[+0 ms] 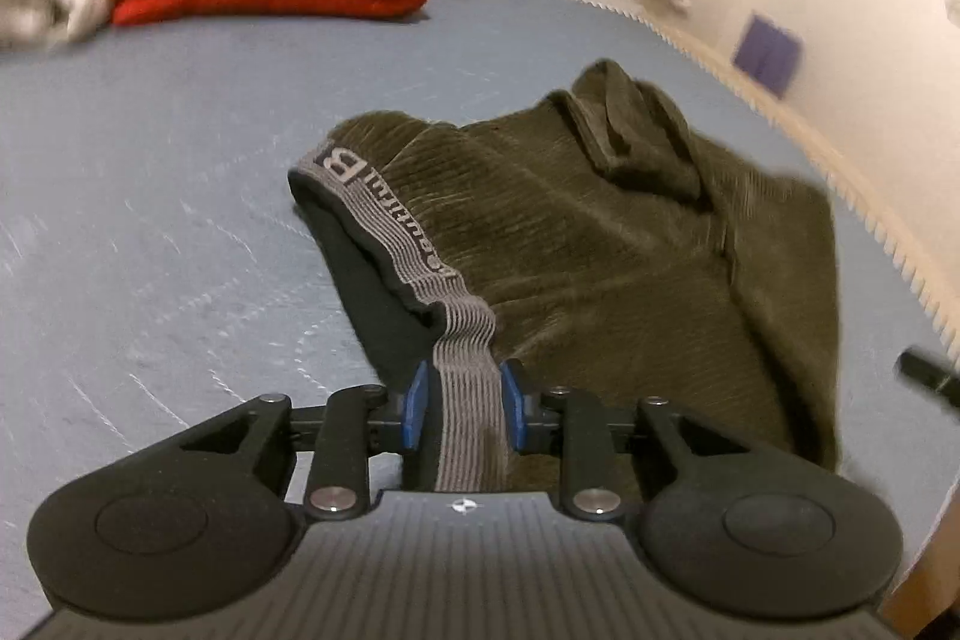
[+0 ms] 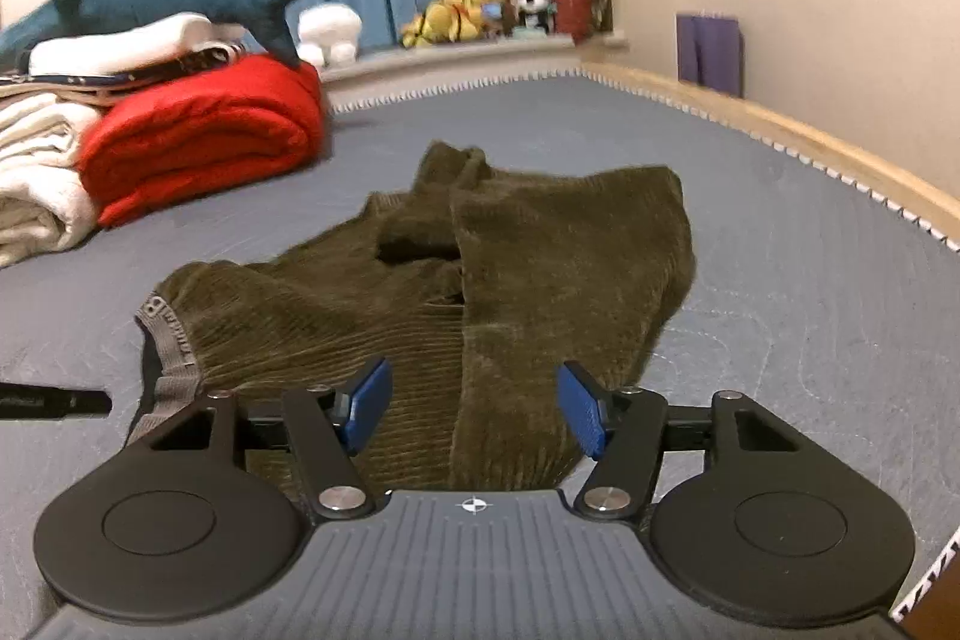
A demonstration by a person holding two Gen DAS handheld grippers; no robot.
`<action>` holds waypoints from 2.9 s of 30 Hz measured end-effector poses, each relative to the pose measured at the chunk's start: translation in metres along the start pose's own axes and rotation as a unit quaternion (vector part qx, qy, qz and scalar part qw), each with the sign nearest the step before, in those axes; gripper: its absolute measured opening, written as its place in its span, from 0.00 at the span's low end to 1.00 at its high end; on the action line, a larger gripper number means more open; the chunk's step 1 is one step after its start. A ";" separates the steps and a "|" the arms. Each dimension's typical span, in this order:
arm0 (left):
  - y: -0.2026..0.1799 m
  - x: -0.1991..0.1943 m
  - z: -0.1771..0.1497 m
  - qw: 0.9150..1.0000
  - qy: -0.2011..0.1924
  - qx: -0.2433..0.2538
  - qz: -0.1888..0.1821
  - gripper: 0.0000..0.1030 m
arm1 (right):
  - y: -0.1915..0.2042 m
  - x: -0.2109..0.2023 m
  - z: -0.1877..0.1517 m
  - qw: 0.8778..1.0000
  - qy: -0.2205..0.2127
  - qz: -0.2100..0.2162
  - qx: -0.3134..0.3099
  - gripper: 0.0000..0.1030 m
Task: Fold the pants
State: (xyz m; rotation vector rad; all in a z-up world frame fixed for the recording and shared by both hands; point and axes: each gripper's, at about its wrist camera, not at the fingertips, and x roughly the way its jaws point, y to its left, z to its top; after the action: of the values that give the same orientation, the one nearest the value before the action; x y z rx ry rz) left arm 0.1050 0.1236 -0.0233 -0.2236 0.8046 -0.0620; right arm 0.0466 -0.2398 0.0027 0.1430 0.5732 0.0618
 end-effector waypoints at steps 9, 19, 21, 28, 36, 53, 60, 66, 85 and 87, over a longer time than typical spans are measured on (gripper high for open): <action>0.014 0.047 0.010 0.998 0.035 -0.038 0.030 0.65 | 0.002 0.081 0.019 0.994 0.067 -0.009 -0.090 0.75; 0.018 0.083 0.008 0.995 0.066 -0.056 0.040 0.76 | 0.012 0.129 -0.003 0.981 0.157 -0.044 -0.105 0.75; 0.016 0.087 0.008 0.996 0.064 -0.047 0.041 0.77 | 0.012 0.135 -0.005 0.978 0.169 -0.051 -0.109 0.75; 0.003 0.095 0.001 0.998 0.033 0.012 0.049 0.77 | 0.010 0.142 -0.003 0.976 0.163 -0.044 -0.135 0.42; 0.012 0.077 0.001 0.999 0.011 0.029 0.021 0.33 | 0.008 0.126 0.005 0.979 0.144 -0.023 -0.144 0.11; 0.120 -0.085 0.008 0.990 -0.100 -0.092 -0.045 0.00 | 0.070 0.009 0.017 0.958 0.057 0.206 -0.192 0.08; 0.150 -0.067 -0.013 0.986 -0.019 -0.129 -0.100 0.13 | 0.084 0.006 0.012 0.958 0.080 0.165 -0.222 0.07; 0.123 -0.017 -0.001 0.982 0.013 -0.137 -0.131 0.55 | 0.043 0.014 0.012 0.974 0.095 0.044 -0.199 0.07; 0.059 0.101 0.006 0.984 0.076 -0.113 -0.113 0.49 | -0.015 0.059 0.019 0.982 0.112 0.034 -0.145 0.77; 0.061 0.097 0.006 0.986 0.069 -0.110 -0.101 0.35 | -0.007 0.072 0.025 0.983 0.110 0.038 -0.140 0.76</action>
State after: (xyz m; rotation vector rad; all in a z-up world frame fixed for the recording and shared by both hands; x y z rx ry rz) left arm 0.1751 0.1701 -0.1012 -0.5137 0.9257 -0.1822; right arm 0.1201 -0.2430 -0.0164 -0.1184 0.7739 0.2340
